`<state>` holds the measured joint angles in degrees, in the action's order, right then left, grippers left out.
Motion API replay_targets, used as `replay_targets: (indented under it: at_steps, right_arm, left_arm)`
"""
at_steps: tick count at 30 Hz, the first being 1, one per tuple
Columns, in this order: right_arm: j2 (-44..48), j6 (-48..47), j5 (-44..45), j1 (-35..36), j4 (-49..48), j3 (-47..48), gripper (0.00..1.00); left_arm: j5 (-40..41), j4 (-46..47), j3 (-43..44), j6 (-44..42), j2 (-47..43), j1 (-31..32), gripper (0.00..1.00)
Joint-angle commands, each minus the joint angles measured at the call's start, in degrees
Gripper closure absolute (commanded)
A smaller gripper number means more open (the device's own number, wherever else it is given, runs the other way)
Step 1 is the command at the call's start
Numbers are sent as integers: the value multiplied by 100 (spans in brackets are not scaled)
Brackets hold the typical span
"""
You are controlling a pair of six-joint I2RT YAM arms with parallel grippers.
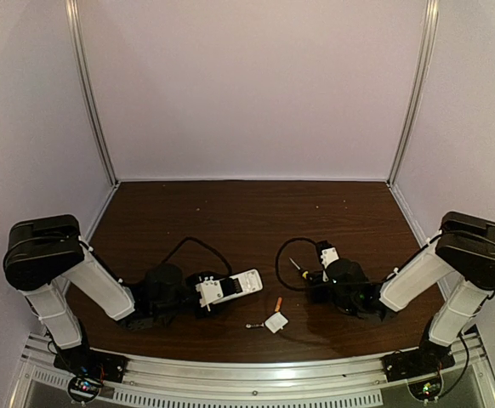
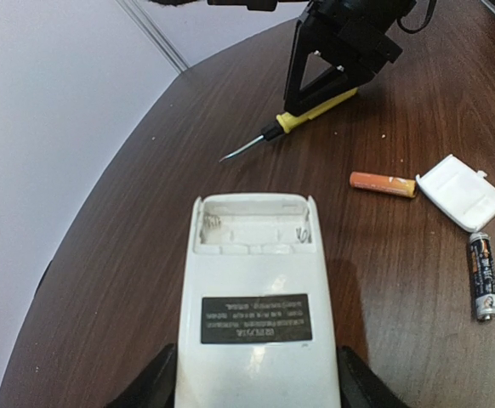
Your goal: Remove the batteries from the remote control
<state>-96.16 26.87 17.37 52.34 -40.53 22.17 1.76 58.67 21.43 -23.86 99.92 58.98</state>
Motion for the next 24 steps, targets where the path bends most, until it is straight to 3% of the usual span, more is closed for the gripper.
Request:
replay_targets:
  at_steps: [1, 11, 19, 24]
  right_arm:
    - [-40, 93, -92, -24, 84, -36, 76]
    - [-92, 607, -410, -29, 318, 121, 73]
    - [330, 626, -499, -12, 634, 244, 58]
    - [921, 410, -194, -9, 1365, 482, 38]
  left_arm:
    - [-5, 329, 82, 72, -109, 11, 100]
    - [5, 320, 91, 66, -95, 12, 100]
    - [29, 338, 113, 95, -66, 9, 100]
    - [44, 353, 133, 146, -69, 17, 100]
